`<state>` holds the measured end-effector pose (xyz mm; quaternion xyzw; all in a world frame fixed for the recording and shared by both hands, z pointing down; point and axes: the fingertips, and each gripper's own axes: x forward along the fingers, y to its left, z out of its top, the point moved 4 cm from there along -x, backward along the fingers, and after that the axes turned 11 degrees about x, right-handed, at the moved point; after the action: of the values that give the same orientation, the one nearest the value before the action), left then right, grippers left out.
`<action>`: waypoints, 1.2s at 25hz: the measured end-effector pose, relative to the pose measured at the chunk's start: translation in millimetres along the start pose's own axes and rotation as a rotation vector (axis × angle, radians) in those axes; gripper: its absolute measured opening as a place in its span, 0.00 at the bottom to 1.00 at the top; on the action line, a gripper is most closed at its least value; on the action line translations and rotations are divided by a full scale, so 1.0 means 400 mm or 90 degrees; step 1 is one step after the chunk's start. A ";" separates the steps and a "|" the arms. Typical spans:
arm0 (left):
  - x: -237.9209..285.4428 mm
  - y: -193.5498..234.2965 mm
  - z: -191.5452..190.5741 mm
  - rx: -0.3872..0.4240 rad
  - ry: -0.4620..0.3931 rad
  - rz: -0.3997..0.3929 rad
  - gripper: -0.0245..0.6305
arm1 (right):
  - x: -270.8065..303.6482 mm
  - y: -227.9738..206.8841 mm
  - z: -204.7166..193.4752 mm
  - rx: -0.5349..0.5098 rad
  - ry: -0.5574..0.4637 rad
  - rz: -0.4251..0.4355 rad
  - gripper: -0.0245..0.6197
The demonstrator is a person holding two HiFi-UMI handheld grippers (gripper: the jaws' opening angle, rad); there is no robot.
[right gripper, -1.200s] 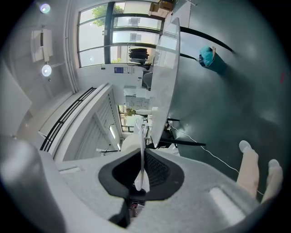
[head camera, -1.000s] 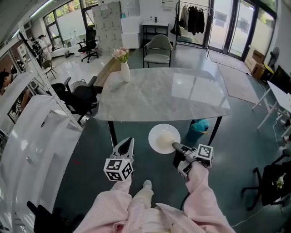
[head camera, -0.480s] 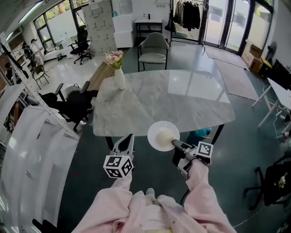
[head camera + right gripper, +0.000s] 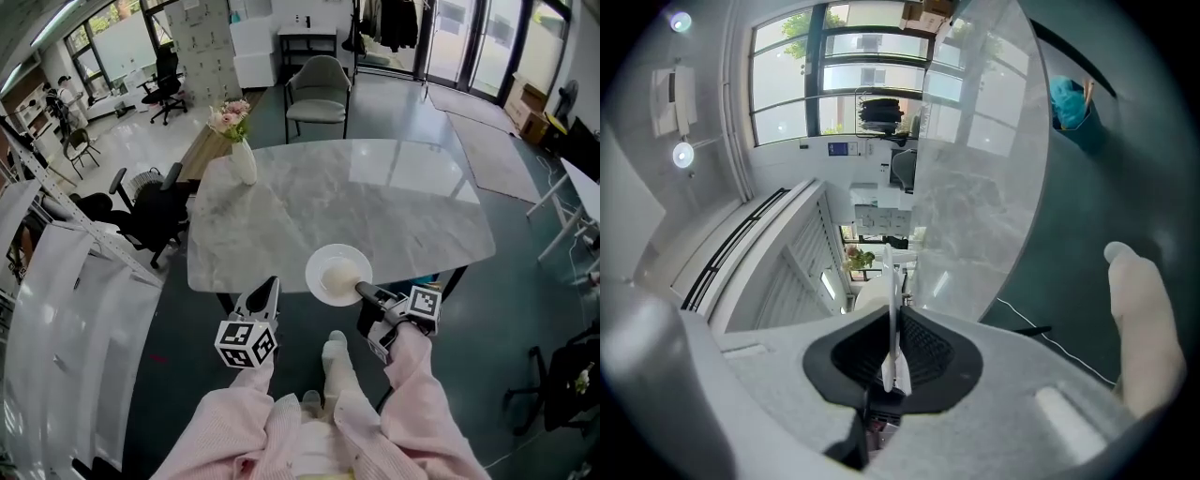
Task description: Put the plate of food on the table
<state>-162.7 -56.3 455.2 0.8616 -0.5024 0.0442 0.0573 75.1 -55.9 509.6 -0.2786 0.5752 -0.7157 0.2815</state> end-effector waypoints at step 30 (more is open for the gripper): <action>0.608 0.207 -0.038 -0.092 0.081 0.099 0.03 | 0.460 -0.002 0.548 -0.016 0.089 -0.092 0.07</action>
<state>-115.5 -303.8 507.4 0.8093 -0.5647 0.0665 0.1474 107.1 -334.9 564.3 -0.2724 0.5810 -0.7443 0.1851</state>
